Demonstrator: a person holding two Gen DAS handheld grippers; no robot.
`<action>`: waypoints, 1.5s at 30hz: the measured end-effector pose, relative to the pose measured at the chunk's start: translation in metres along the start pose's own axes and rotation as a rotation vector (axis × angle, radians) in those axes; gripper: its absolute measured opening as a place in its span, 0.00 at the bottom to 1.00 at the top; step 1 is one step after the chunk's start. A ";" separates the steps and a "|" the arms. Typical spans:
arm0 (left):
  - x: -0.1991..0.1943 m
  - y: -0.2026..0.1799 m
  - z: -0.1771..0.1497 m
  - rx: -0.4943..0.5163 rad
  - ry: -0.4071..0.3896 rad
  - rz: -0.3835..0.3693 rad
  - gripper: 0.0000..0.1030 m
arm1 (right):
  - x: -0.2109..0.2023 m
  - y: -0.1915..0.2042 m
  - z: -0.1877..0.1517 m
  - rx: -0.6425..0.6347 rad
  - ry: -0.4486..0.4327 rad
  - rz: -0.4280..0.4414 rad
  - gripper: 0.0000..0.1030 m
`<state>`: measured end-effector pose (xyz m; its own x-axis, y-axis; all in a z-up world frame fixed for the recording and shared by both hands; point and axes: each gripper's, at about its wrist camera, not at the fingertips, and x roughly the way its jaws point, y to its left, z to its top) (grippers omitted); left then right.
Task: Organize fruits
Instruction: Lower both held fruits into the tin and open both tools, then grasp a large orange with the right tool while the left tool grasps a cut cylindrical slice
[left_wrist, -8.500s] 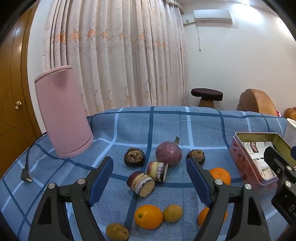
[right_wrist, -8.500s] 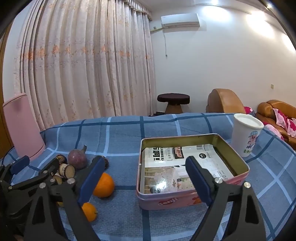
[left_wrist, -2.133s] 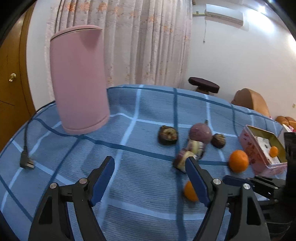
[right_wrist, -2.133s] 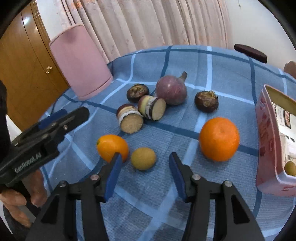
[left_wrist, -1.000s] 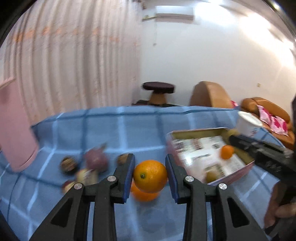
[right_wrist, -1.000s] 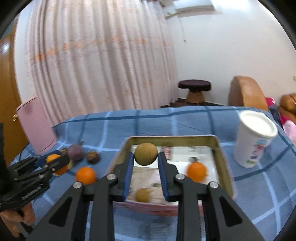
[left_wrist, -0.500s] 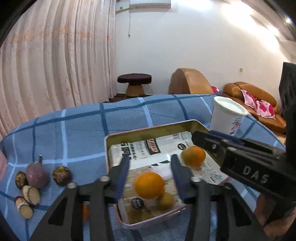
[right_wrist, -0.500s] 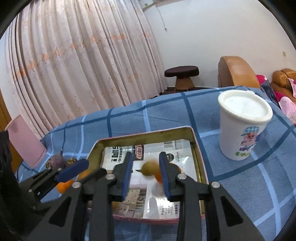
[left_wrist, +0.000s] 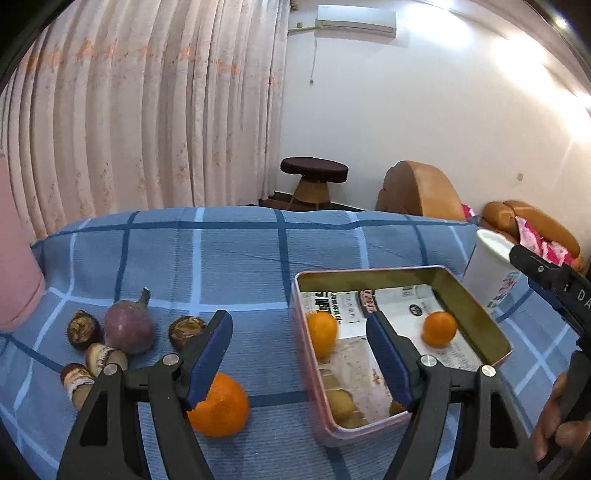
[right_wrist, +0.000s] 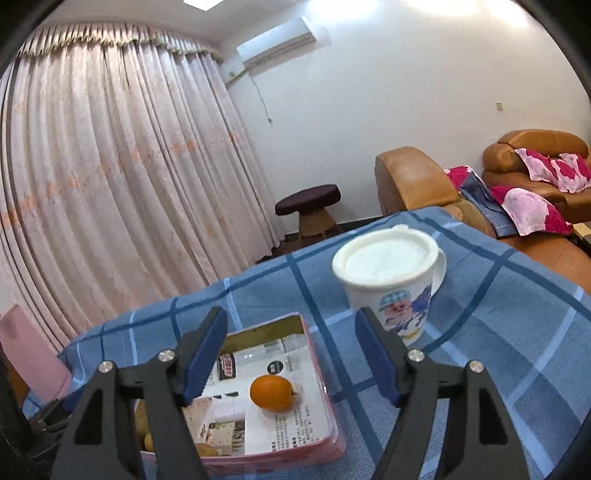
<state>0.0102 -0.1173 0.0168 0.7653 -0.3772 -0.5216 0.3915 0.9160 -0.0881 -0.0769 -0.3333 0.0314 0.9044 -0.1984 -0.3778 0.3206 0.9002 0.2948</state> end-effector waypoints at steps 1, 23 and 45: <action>-0.001 -0.002 -0.001 0.013 -0.006 0.012 0.74 | 0.001 0.005 -0.003 -0.019 0.005 -0.001 0.73; -0.027 0.059 -0.021 0.042 -0.004 0.175 0.74 | -0.004 0.099 -0.046 -0.276 0.046 0.083 0.71; -0.062 0.206 -0.027 -0.212 0.022 0.321 0.74 | 0.040 0.238 -0.119 -0.576 0.319 0.170 0.65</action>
<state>0.0299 0.0985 0.0079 0.8195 -0.0656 -0.5694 0.0177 0.9958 -0.0893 0.0024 -0.0810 -0.0177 0.7734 0.0089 -0.6339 -0.0997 0.9892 -0.1077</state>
